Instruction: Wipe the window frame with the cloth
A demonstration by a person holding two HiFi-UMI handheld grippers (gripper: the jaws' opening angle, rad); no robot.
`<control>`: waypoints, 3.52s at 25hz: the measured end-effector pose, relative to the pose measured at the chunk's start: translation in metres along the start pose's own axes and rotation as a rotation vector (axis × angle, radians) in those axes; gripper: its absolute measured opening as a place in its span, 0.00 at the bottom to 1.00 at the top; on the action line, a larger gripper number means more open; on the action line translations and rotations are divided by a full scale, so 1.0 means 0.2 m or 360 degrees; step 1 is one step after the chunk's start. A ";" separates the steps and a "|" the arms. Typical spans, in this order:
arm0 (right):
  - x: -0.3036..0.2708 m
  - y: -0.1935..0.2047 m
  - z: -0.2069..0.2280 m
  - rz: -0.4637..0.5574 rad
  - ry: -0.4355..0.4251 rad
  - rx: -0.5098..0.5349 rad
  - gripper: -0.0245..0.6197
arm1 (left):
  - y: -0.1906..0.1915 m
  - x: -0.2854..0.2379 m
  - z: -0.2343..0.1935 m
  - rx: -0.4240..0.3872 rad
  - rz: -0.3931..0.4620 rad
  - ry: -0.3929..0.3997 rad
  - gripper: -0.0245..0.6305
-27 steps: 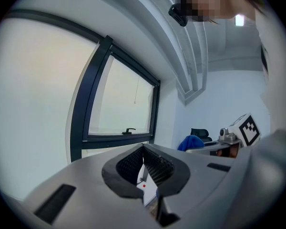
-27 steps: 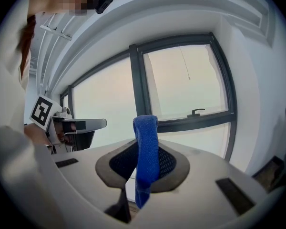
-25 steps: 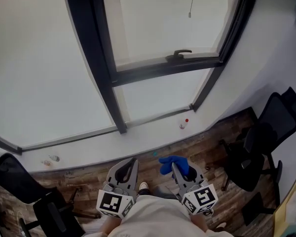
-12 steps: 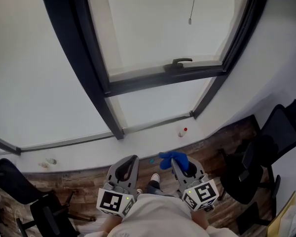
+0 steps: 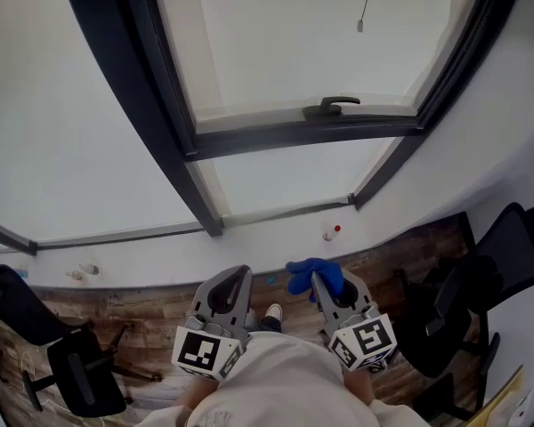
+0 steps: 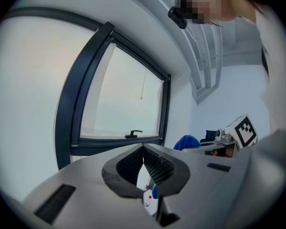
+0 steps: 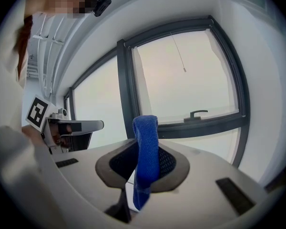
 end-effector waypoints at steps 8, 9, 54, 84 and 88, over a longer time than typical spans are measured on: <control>-0.09 -0.02 0.06 -0.0009 0.0058 -0.0027 0.13 | -0.03 -0.13 -0.07 -0.0001 -0.0007 0.0068 0.05; -0.12 -0.03 0.06 -0.0010 0.0064 -0.0031 0.13 | -0.04 -0.14 -0.10 0.0003 -0.0006 0.0073 0.05; -2.41 -0.27 -0.08 -0.0143 -0.0005 0.0488 0.13 | -0.27 -0.31 -1.17 0.0075 0.0070 0.0055 0.05; -2.36 -0.30 0.16 -0.0185 0.0017 0.0380 0.13 | -0.26 -0.49 -1.09 0.0120 0.0008 0.0202 0.05; -2.33 -0.30 0.22 -0.0187 0.0053 0.0365 0.13 | -0.25 -0.50 -1.09 0.0107 -0.0005 0.0216 0.05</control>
Point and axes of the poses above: the fingertips, and each gripper's own axes: x backward along the fingers, z to its right, y out of its underside, the point moved 10 cm from there along x, backward along the fingers
